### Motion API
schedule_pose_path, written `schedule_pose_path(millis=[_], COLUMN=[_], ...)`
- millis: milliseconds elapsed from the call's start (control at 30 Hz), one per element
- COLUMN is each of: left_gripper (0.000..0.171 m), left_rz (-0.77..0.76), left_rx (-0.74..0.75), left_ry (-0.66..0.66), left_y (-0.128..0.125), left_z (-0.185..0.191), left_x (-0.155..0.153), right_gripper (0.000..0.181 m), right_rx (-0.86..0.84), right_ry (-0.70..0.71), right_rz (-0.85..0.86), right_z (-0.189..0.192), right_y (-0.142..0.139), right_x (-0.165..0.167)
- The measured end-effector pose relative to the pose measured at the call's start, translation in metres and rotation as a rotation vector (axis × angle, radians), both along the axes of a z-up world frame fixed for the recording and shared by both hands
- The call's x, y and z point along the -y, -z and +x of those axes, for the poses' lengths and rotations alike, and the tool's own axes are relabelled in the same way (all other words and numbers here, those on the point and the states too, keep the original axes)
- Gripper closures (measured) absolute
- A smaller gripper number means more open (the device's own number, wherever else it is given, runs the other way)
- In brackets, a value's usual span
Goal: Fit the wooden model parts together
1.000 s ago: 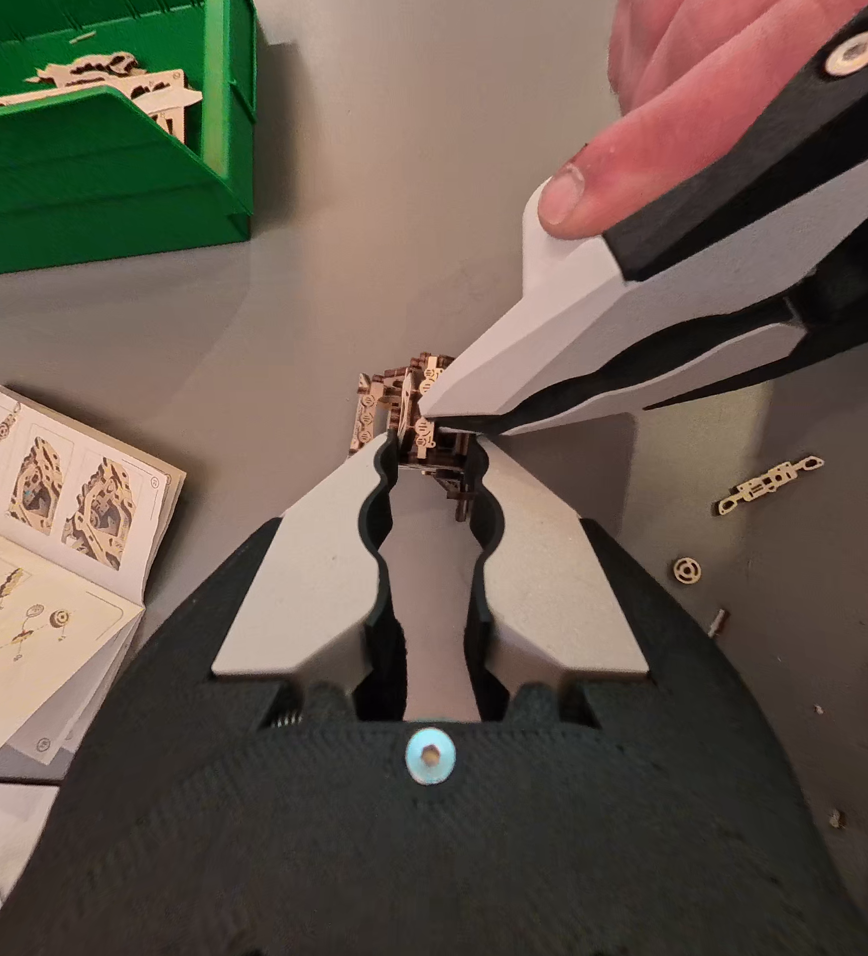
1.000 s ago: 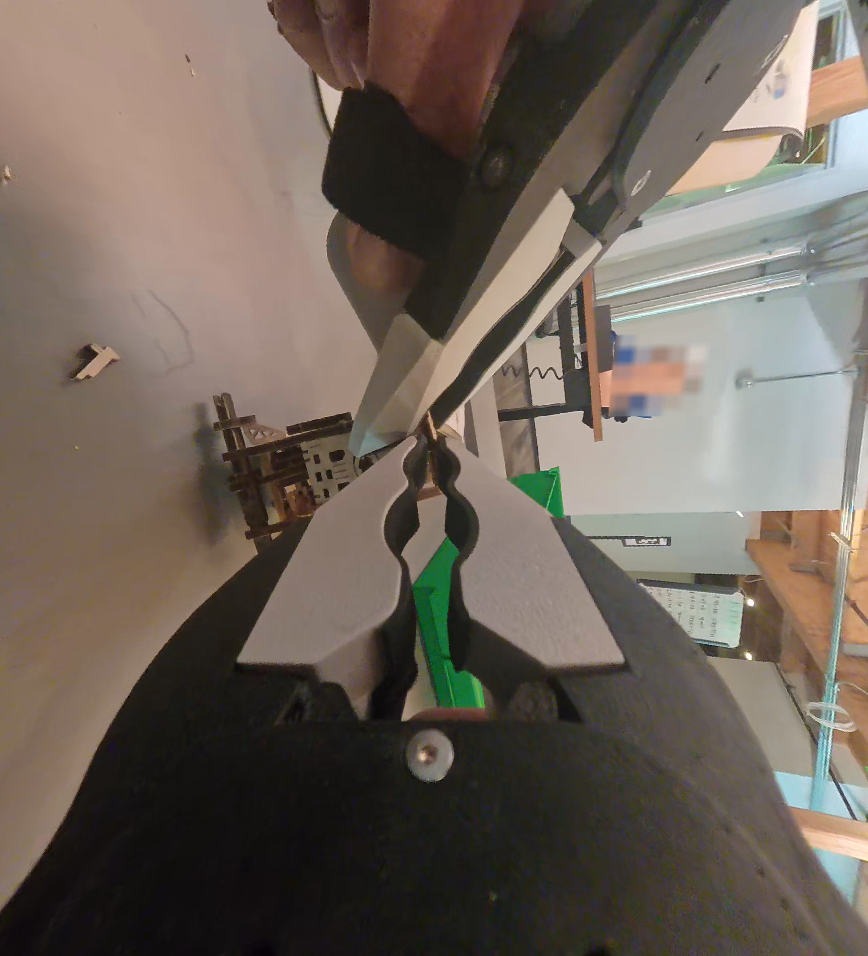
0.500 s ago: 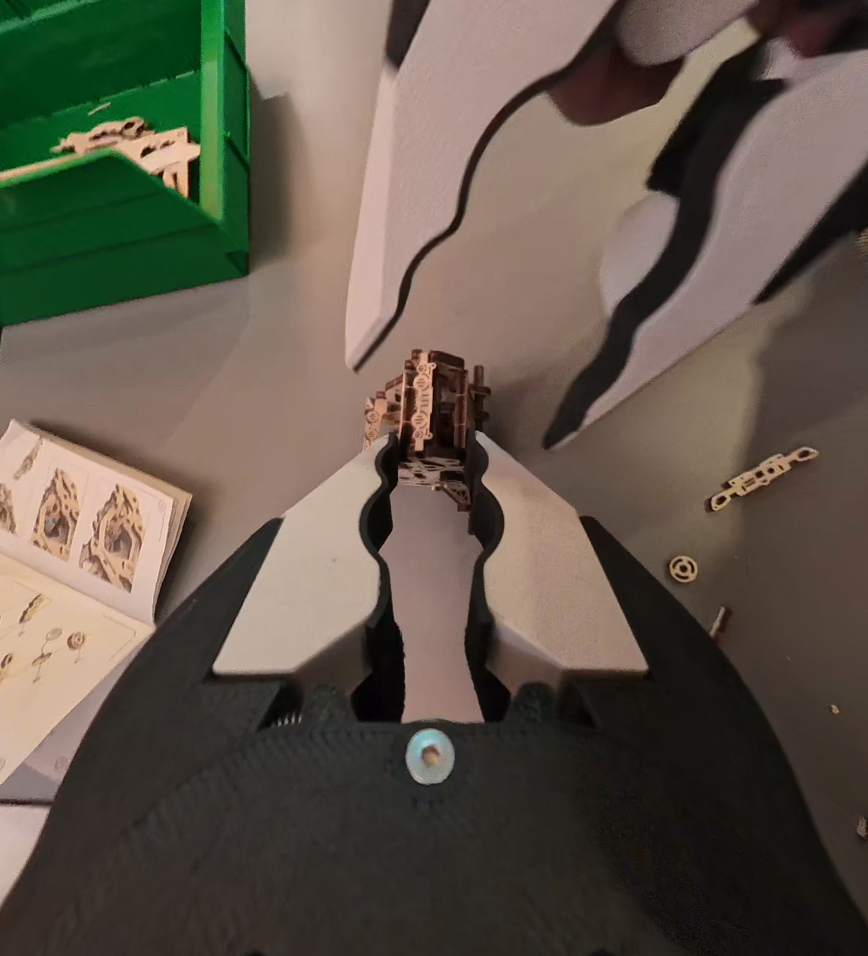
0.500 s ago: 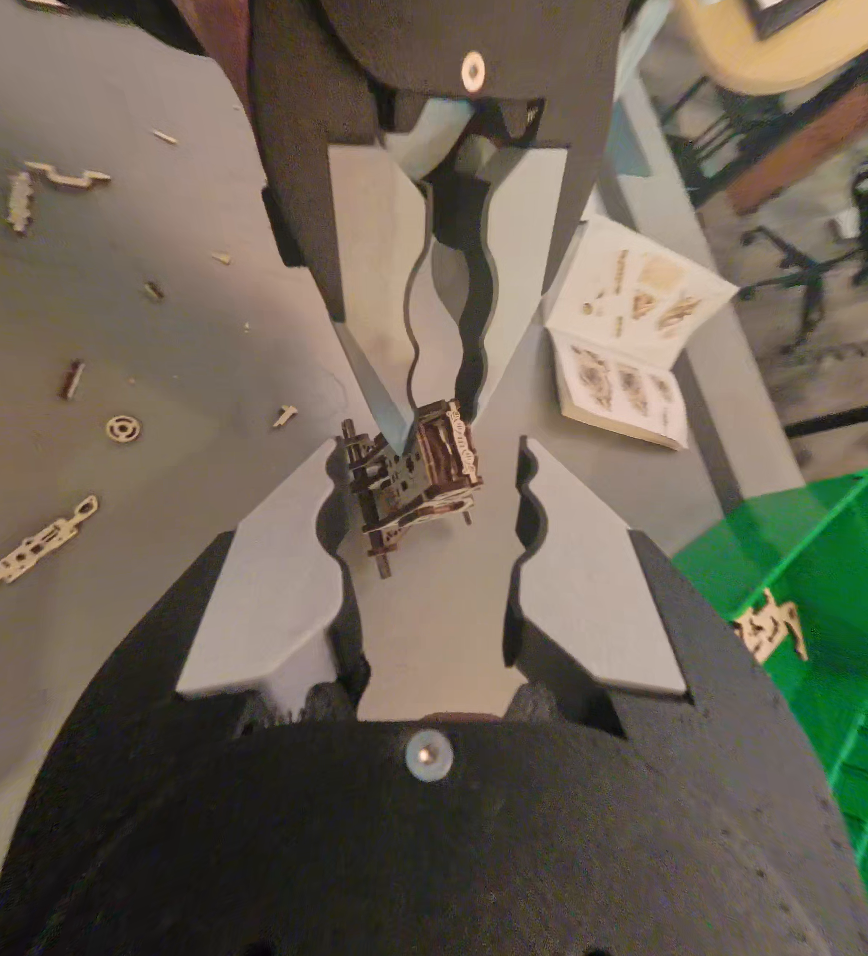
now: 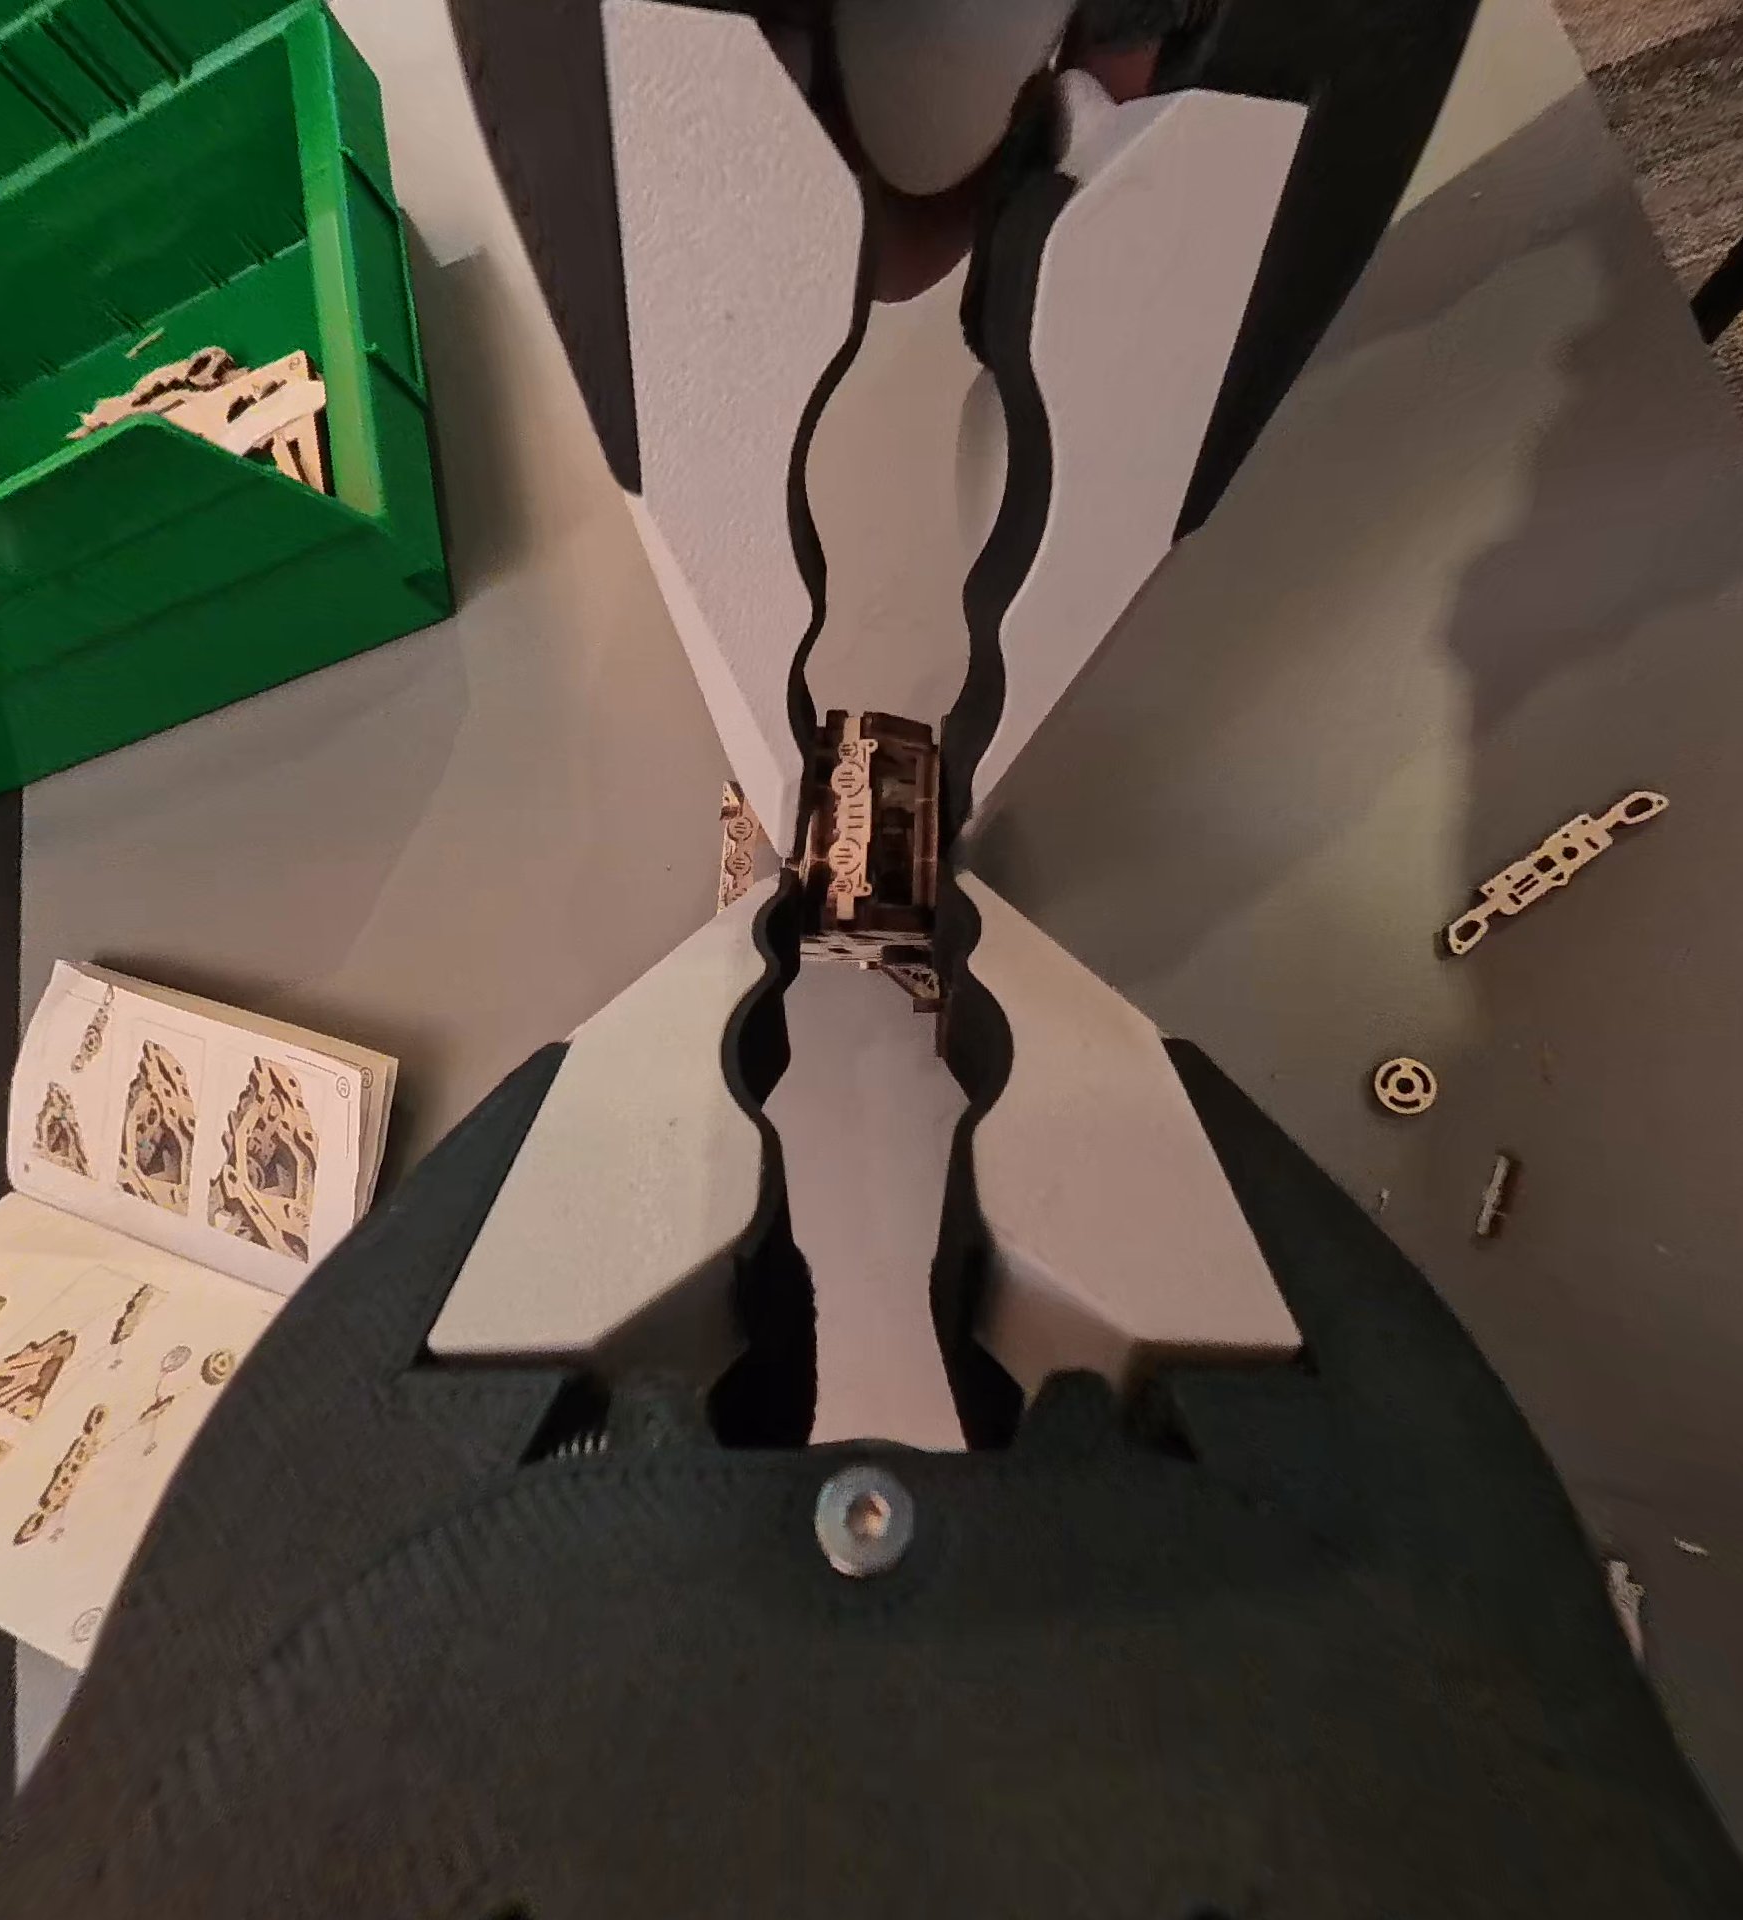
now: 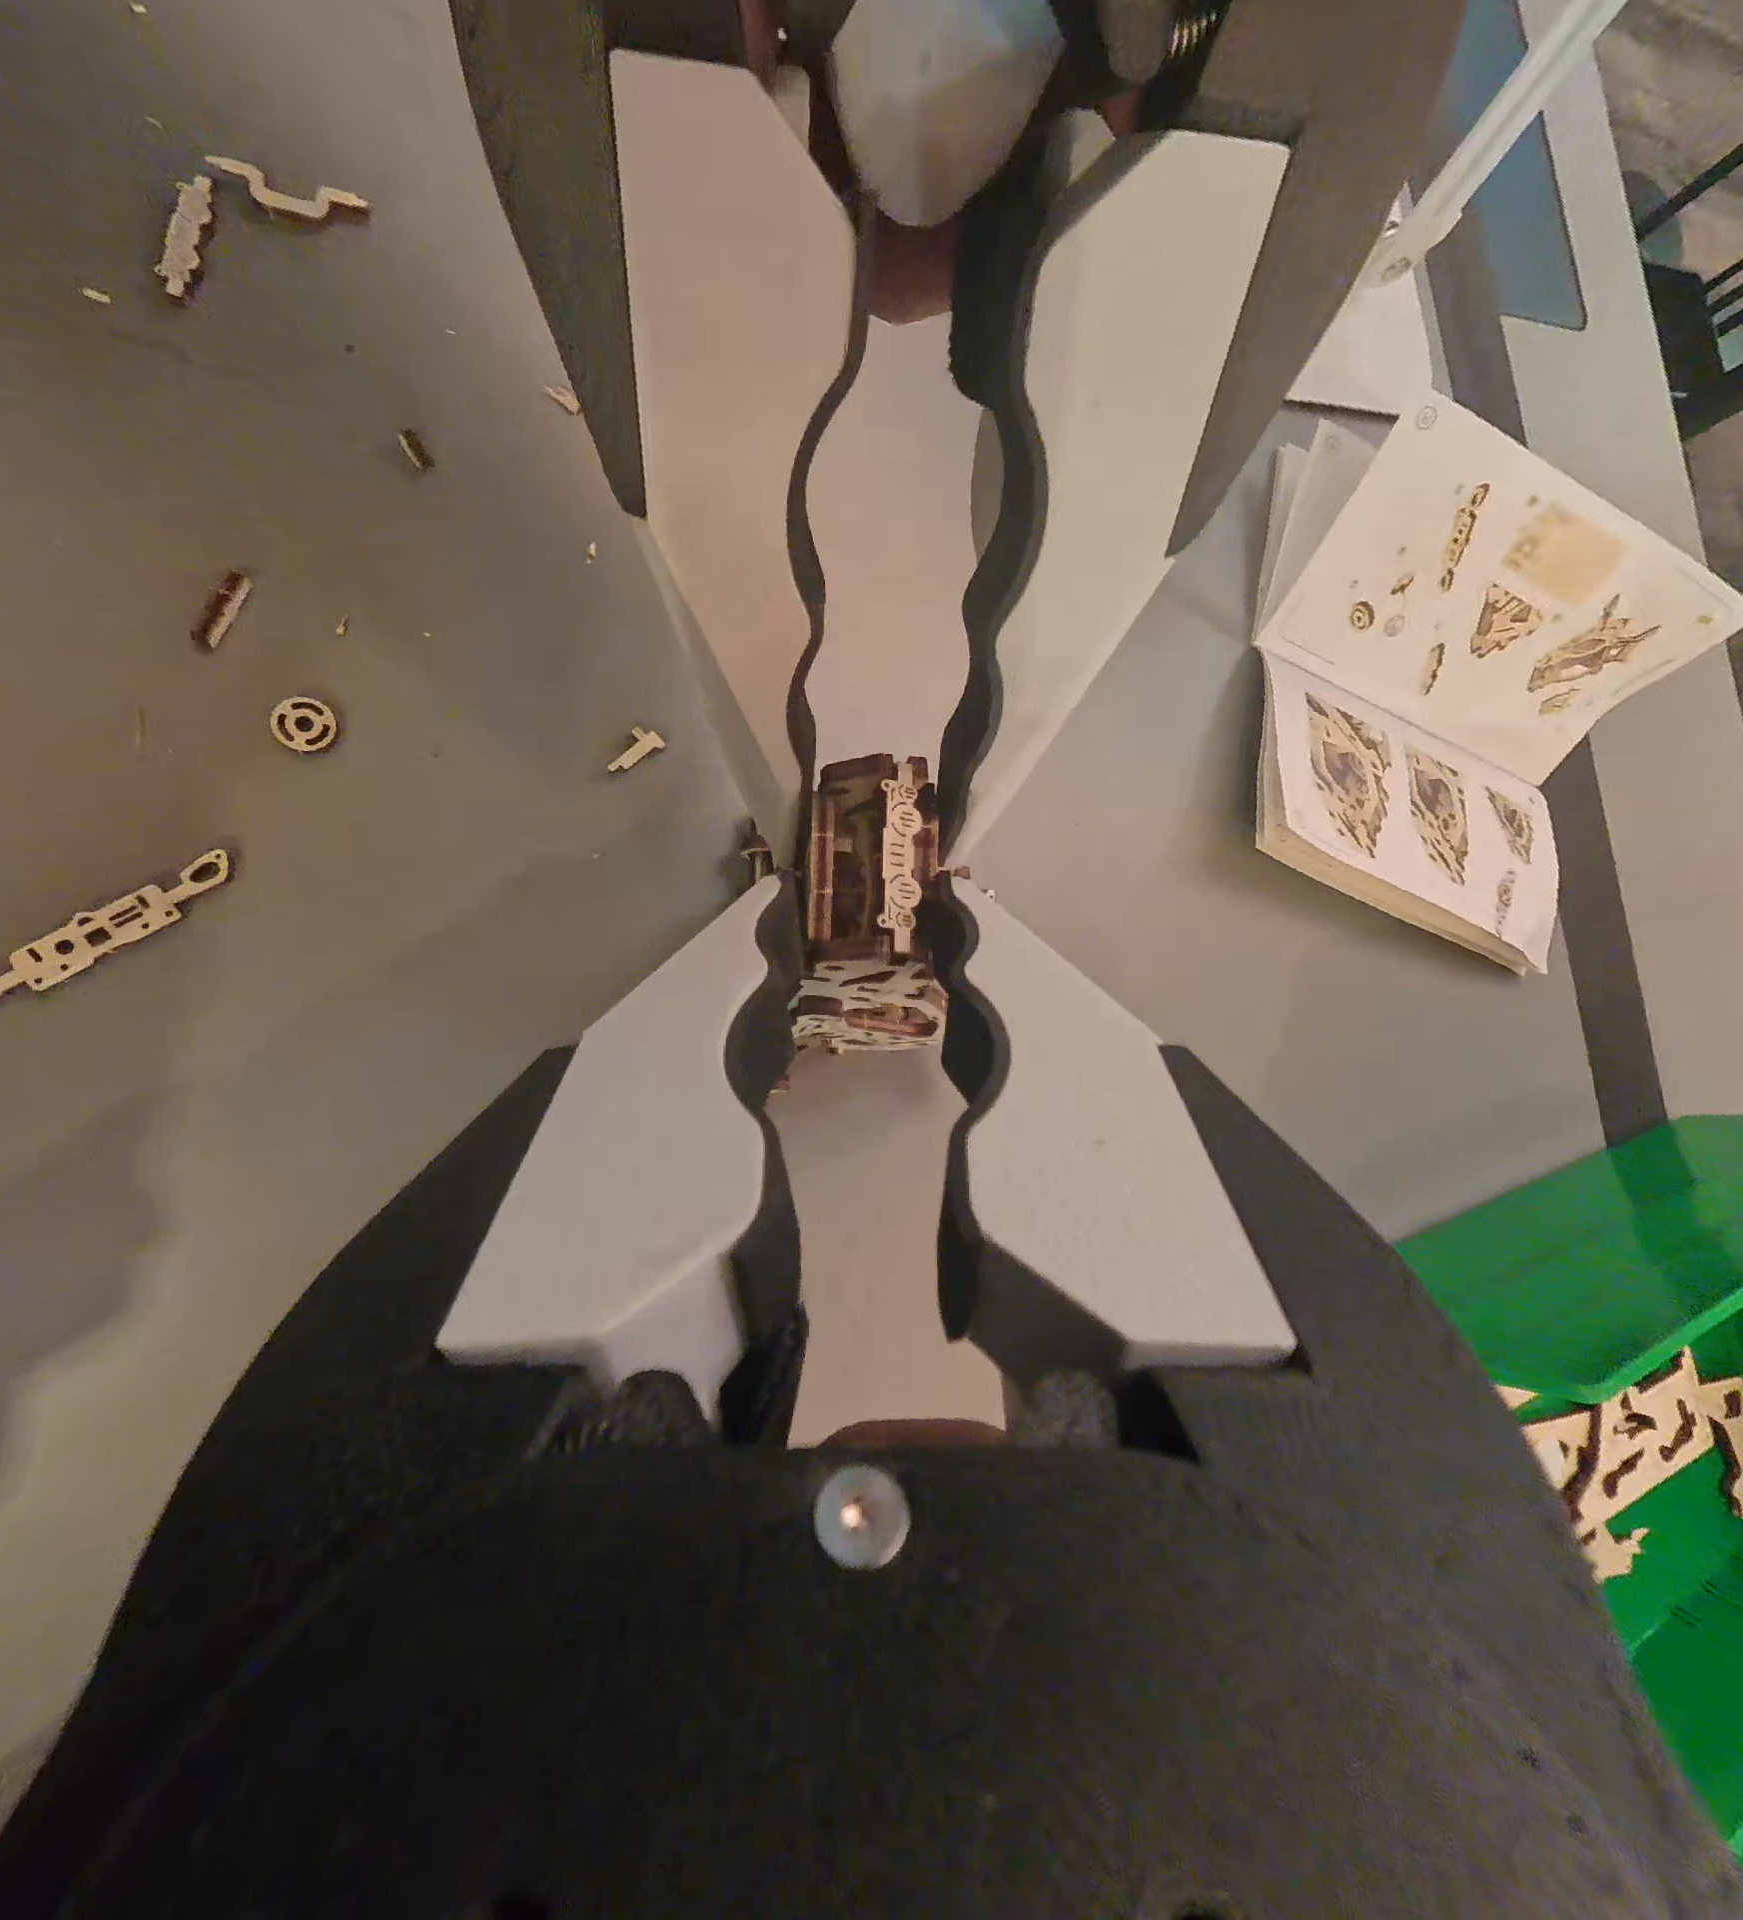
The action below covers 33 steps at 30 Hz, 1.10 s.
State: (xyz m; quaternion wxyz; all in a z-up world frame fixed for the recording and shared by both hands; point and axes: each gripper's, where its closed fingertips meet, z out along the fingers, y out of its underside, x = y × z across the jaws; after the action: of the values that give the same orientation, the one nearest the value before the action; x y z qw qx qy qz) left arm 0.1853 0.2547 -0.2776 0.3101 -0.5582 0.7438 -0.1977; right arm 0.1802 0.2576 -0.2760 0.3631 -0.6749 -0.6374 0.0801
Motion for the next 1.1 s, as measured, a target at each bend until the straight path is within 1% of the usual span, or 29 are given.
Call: schedule_pose_path(millis=[133, 267, 300, 333, 400, 500, 667, 833, 900, 1033, 1100], left_gripper=[0.149, 0.149, 0.149, 0.144, 0.140, 0.143, 0.144, 0.145, 0.143, 0.141, 0.142], left_rz=[0.044, 0.047, 0.037, 0.021, -0.018, -0.006, 0.004, -0.042, -0.091, -0.095, -0.099], left_rx=[0.010, 0.092, 0.122, 0.145, 0.167, 0.194, 0.239, 0.291, 0.299, 0.278, 0.282], left_ry=[0.004, -0.002, -0.006, -0.013, -0.006, 0.014, 0.054, 0.072, 0.074, 0.083, 0.086], left_y=[0.001, 0.001, 0.001, 0.001, 0.005, 0.005, 0.002, 0.000, 0.000, 0.008, 0.008], left_z=[-0.001, -0.002, -0.002, -0.003, -0.002, 0.003, 0.011, 0.023, 0.028, 0.035, 0.037], left_x=[0.002, 0.004, 0.005, 0.006, 0.011, 0.011, 0.012, 0.015, 0.018, 0.019, 0.020], right_gripper=[0.160, 0.160, 0.160, 0.159, 0.160, 0.160, 0.160, 0.159, 0.159, 0.159, 0.159], right_rx=[0.017, -0.018, -0.036, -0.056, -0.103, -0.155, -0.280, -0.406, -0.443, -0.498, -0.512], right_ry=[-0.011, -0.003, -0.002, -0.001, 0.002, 0.000, -0.005, -0.003, -0.006, -0.029, -0.026], right_rz=[0.014, 0.056, 0.070, 0.080, 0.079, 0.087, 0.053, 0.020, 0.008, -0.009, -0.010], right_z=[-0.001, -0.002, -0.003, -0.003, -0.003, 0.000, 0.007, 0.018, 0.023, 0.027, 0.029], right_y=[0.001, 0.001, 0.001, 0.001, 0.001, 0.000, -0.002, -0.004, -0.005, -0.006, -0.006], right_x=[0.001, 0.004, 0.005, 0.006, 0.009, 0.010, 0.011, 0.014, 0.016, 0.022, 0.022])
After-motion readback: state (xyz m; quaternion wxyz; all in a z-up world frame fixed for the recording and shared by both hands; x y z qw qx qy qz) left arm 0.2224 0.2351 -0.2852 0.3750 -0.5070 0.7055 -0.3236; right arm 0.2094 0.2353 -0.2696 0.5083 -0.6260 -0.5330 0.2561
